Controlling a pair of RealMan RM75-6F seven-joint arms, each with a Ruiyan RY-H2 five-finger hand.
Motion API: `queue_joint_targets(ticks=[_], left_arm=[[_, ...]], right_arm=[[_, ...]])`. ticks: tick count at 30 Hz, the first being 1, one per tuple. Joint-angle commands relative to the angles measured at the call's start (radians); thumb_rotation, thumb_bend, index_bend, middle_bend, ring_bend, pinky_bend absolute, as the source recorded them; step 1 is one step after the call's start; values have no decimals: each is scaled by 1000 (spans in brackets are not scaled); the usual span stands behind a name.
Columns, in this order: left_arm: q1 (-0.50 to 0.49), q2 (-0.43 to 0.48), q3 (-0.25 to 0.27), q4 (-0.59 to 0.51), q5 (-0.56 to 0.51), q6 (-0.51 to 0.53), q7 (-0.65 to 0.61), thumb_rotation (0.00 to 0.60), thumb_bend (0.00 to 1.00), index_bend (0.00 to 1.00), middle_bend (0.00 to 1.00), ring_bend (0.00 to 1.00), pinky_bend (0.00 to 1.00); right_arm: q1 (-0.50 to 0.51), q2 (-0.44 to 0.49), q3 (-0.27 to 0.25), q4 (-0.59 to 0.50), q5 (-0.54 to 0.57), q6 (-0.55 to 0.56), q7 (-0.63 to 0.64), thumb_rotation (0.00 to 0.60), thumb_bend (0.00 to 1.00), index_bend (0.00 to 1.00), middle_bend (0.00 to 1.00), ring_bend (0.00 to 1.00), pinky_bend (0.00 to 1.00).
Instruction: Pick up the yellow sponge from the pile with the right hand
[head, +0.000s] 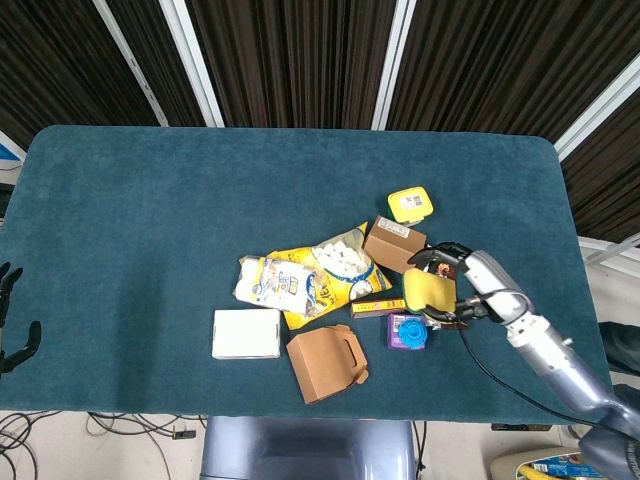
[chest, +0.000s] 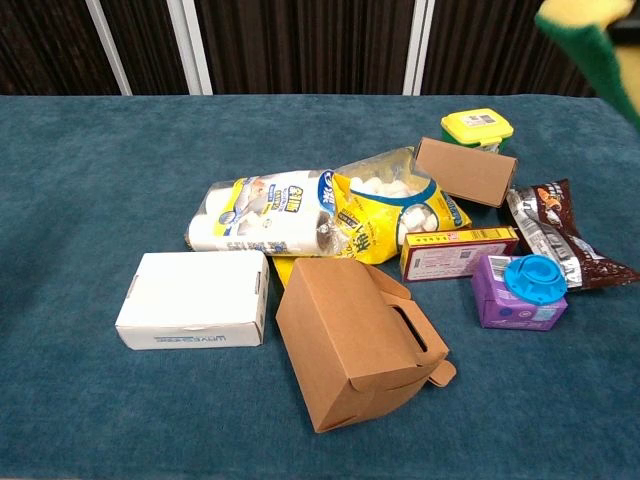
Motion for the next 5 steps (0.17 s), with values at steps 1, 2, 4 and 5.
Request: queue_joint_targets(ticks=[1, 2, 4, 5], left_arm=[[0, 0, -1, 1, 0, 0, -1, 600, 462, 0, 0, 18, 16], [-1, 0, -1, 2, 0, 0, -1, 600, 462, 0, 0, 18, 16], [-2, 0, -2, 2, 0, -1, 0, 600, 462, 0, 0, 18, 16], [-2, 0, -2, 2, 0, -2, 1, 600, 462, 0, 0, 18, 16]], right_arm=[[-42, 79, -14, -17, -105, 158, 156, 600, 398, 341, 481, 489, 278], [-47, 86, -17, -16, -114, 178, 172, 600, 396, 340, 480, 489, 278], [-53, 98, -22, -17, -130, 205, 183, 600, 396, 337, 479, 489, 278], [-55, 103, -23, -18, -135, 213, 180, 600, 395, 336, 478, 489, 278]])
